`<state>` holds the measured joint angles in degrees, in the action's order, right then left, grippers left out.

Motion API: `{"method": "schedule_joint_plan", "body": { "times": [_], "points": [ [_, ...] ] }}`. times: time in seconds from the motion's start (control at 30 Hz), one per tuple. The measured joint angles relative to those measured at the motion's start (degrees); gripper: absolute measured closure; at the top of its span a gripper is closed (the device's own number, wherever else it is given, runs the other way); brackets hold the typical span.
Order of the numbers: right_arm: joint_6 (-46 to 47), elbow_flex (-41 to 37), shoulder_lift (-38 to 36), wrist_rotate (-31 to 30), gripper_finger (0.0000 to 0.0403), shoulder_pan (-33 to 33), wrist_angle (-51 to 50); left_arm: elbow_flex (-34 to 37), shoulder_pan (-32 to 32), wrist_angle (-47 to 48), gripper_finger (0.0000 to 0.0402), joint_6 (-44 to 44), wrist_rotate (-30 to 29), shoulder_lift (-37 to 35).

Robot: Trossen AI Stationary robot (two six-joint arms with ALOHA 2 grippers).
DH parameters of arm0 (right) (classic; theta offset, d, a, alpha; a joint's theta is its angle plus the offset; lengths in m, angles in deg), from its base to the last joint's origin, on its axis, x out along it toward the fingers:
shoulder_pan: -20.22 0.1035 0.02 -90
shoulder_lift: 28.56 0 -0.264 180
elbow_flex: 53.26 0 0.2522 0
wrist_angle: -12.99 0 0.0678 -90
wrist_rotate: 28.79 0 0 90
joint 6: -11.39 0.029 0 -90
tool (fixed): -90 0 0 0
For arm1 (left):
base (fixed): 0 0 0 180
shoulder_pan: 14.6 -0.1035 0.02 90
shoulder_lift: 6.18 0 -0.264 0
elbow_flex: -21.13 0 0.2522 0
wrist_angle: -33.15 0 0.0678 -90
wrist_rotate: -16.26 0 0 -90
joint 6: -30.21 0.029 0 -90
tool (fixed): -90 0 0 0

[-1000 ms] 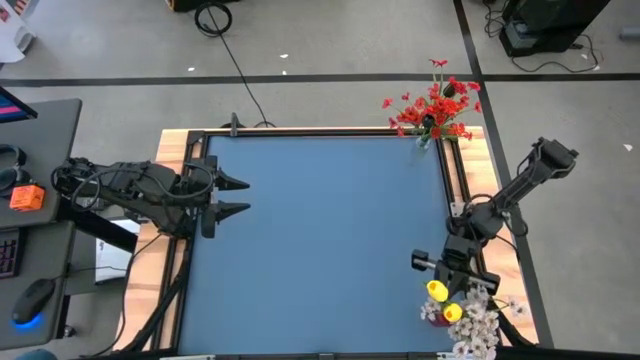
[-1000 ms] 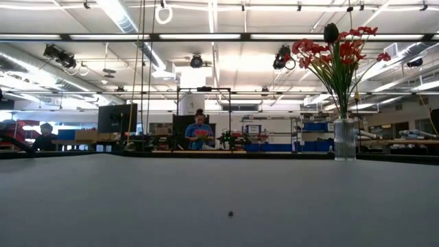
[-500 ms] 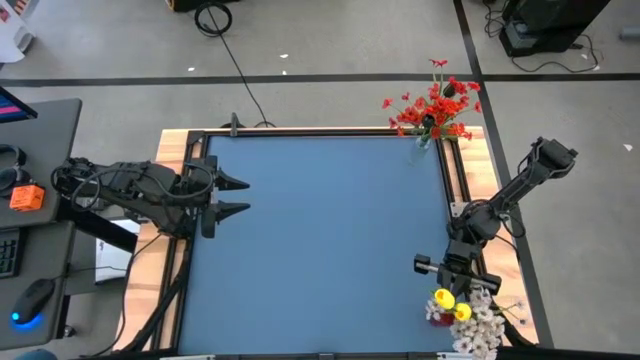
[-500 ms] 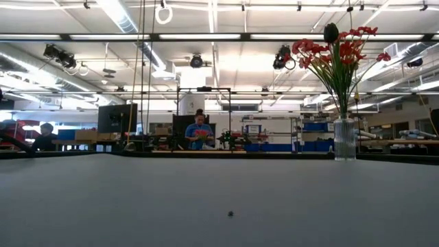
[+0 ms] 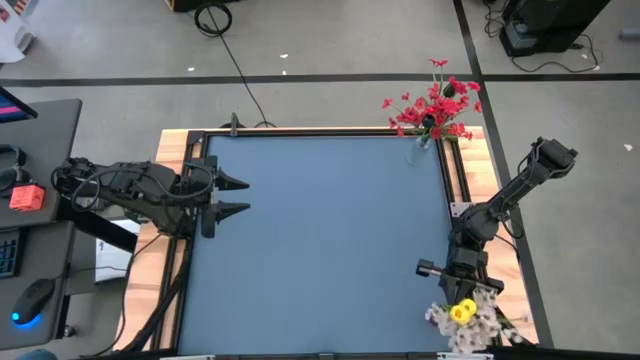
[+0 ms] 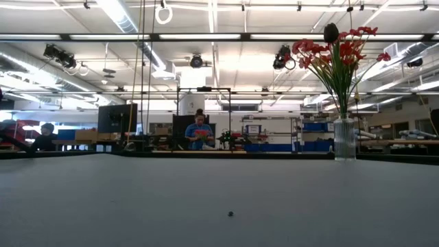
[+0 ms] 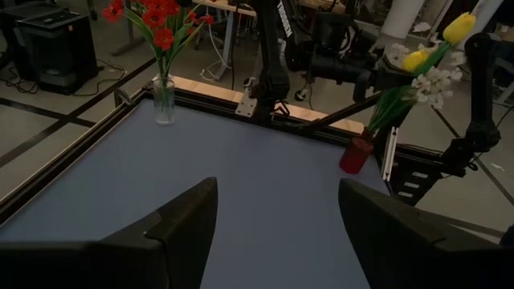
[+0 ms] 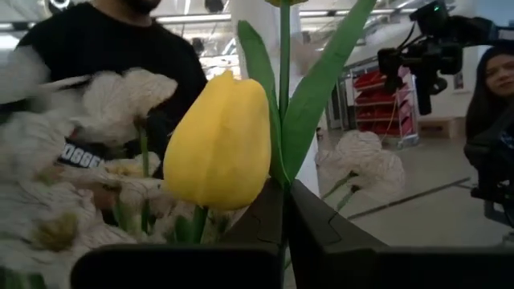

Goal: Sort flowers into vase by color
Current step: Put the yellow flower into the red flower vase

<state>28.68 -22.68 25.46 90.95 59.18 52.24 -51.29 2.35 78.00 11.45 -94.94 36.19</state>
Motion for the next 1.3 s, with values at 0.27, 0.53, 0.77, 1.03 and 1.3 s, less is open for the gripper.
{"method": "schedule_joint_plan", "body": {
  "times": [0.27, 0.53, 0.77, 1.03, 1.3],
  "points": [
    [-1.8, 0.0, 0.0, 2.1, 0.0385, 0.0, -0.6, 0.0, 0.0, 0.0, 0.0136, 0.0, 0.0, 0.0],
    [-4.0, 0.0, 0.0, 4.1, 0.0376, 0.0, -2.9, 0.0, 0.0, 0.0, 0.0136, 0.0, 0.0, 0.0],
    [-5.5, 0.0, 0.0, 4.8, 0.0375, 0.0, -4.8, 0.0, 0.0, 0.0, 0.0136, 0.0, 0.0, 0.0],
    [-6.0, 0.0, 0.0, 6.3, 0.0374, 0.0, -7.2, 0.0, 0.0, 0.0, 0.0136, 0.0, 0.0, 0.0],
    [-6.5, 0.0, 0.0, 5.9, 0.0344, 0.0, -7.8, 0.0, 0.0, 0.0, 0.0136, 0.0, 0.0, 0.0]
  ]
}}
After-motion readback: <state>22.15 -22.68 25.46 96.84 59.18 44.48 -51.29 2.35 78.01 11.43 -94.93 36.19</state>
